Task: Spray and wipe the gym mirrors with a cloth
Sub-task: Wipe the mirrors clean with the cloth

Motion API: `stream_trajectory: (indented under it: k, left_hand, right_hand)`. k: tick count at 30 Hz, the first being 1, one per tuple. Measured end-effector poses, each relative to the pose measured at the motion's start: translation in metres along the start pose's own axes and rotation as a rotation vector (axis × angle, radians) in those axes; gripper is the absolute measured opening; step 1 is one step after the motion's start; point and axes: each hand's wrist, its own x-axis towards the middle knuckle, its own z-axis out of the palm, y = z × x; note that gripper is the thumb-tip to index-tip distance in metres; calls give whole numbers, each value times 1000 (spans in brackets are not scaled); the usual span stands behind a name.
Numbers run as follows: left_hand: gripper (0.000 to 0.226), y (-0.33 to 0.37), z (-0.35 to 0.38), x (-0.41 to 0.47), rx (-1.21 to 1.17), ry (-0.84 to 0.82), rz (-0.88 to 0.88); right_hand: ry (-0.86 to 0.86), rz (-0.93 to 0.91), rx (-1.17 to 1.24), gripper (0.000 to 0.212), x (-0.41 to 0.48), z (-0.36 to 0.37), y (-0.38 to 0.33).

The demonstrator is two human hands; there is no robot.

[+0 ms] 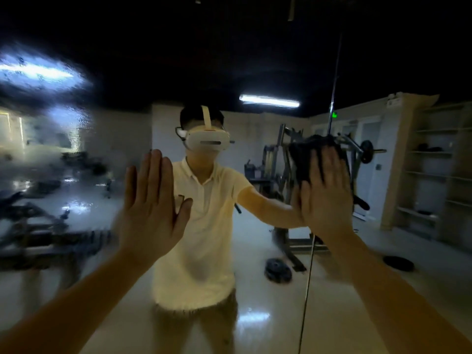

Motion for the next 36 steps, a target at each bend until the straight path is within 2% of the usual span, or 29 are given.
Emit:
stream_trajectory:
  k: [4, 7, 11, 14, 16, 19, 22, 25, 31, 36]
  left_hand:
    - [86, -1, -1, 1, 3, 11, 6]
    - [86, -1, -1, -1, -6, -6, -5]
    - [81, -5, -6, 0, -69, -59, 14]
    - [64, -18, -26, -5, -177, -57, 46]
    - [57, -26, -42, -16, -233, -8, 1]
    - [59, -31, -56, -41, -235, -11, -60]
    - [61, -27, -52, -63, -243, -46, -111]
    - [65, -10, -45, -72, -248, -87, -105]
    - [72, 33, -16, -78, -205, -98, -3]
    - [79, 38, 10, -86, -86, -129, -9]
  right_hand:
    - [107, 335, 59, 64, -9, 15, -21]
    - [133, 410, 142, 62, -6, 16, -80]
    - [84, 189, 210, 59, -7, 16, -164]
    - [22, -23, 243, 61, -10, 15, -219]
    - [-14, -104, 288, 63, -17, 13, -245]
    - [-111, -294, 323, 65, -39, 11, -266]
    - [-177, -533, 246, 61, -62, 12, -251]
    - [-191, -590, 158, 59, -72, 12, -206]
    - [-184, -269, 20, 68, -70, -6, -85]
    - [-142, 37, -40, 58, -94, -6, -6]
